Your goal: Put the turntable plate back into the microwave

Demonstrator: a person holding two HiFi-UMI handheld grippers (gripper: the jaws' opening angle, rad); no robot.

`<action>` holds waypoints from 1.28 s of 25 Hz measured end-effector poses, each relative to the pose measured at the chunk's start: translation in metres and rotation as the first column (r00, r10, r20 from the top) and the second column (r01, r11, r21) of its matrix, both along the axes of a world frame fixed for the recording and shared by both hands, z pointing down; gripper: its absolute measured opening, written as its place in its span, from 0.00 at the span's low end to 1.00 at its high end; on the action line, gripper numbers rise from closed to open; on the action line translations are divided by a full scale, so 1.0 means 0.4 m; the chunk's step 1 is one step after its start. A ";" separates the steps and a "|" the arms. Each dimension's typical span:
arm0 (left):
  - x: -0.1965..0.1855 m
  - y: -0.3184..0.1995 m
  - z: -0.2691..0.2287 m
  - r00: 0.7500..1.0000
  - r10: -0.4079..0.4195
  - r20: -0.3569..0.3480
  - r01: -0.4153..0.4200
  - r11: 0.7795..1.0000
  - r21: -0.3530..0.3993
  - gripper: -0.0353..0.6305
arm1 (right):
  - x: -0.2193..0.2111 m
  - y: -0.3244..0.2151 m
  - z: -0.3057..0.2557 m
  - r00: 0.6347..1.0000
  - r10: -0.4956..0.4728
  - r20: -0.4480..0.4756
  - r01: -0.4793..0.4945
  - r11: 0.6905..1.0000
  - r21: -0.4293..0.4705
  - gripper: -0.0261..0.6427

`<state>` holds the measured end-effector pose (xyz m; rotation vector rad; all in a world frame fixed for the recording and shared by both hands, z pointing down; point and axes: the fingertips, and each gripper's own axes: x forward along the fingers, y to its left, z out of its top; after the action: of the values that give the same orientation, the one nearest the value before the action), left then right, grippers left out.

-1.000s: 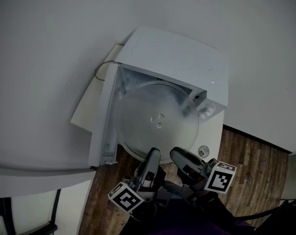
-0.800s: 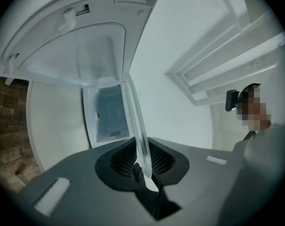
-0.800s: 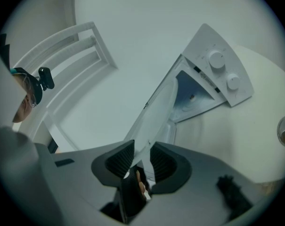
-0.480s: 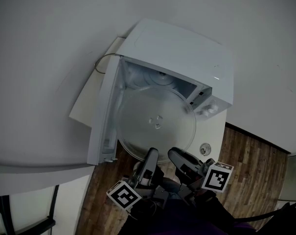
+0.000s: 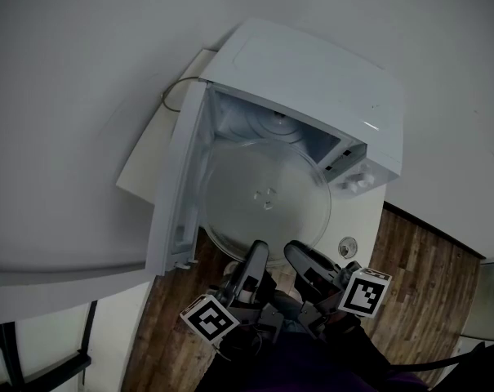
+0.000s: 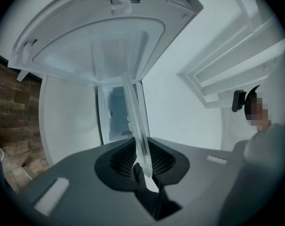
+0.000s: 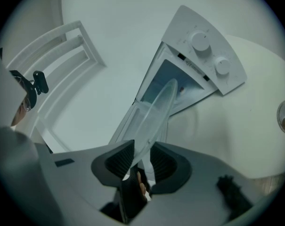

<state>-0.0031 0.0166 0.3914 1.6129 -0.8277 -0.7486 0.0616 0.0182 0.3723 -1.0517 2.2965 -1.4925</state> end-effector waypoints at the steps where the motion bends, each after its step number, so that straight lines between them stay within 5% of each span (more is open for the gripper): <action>1: 0.001 -0.005 0.003 1.000 0.001 -0.003 -0.001 1.000 -0.003 0.16 | 0.001 -0.004 0.003 1.000 0.005 -0.001 -0.005 1.000 -0.002 0.21; 32: 0.031 -0.141 0.095 0.999 0.038 -0.007 -0.038 0.999 -0.022 0.16 | 0.030 -0.130 0.103 0.996 0.083 -0.044 -0.084 0.996 -0.014 0.21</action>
<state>0.0093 -0.0399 0.4294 1.6016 -0.7960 -0.7147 0.0738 -0.0337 0.4135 -1.1807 2.2428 -1.4720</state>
